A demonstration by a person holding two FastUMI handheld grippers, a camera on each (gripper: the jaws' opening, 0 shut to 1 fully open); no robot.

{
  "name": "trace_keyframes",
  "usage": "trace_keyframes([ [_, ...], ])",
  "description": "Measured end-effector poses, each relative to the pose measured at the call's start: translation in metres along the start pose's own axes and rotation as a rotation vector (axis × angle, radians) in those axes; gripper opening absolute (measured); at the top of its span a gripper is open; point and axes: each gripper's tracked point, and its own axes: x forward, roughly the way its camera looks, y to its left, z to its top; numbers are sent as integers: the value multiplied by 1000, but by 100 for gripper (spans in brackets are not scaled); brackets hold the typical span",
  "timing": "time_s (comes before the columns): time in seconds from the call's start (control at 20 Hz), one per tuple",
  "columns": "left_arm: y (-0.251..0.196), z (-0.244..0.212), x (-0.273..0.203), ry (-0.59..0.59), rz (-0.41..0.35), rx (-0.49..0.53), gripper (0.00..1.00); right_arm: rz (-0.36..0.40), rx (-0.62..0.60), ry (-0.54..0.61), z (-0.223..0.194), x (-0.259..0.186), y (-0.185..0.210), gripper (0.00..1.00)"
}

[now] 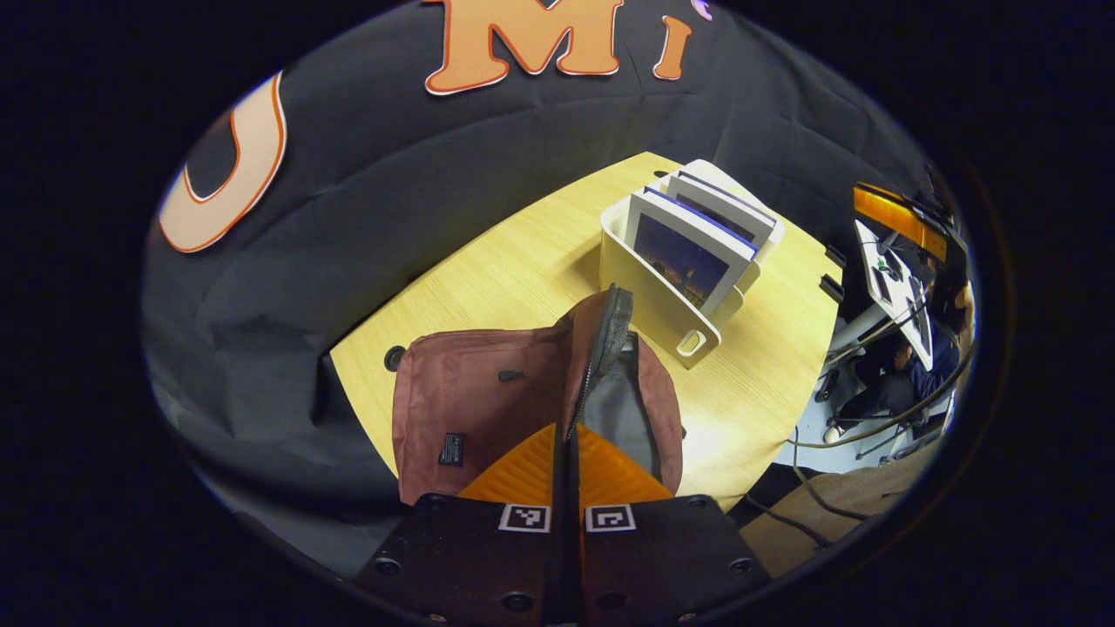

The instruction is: Open the schoolbag, grab two books from the bookshelf and put them into the schoolbag.

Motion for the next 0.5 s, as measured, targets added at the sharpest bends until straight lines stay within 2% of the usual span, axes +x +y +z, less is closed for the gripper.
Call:
trace_keyframes([
  [0.2, 0, -4, 2, 3, -16, -5, 1, 115, -130, 125, 33, 32, 52, 97],
  [0.35, 0, -8, 4, 10, -16, 1, 1, 172, -272, 261, 38, 61, 81, 97],
  [0.5, 4, -10, 3, 6, -5, -5, 1, 227, -252, 451, 21, 84, 110, 97],
])
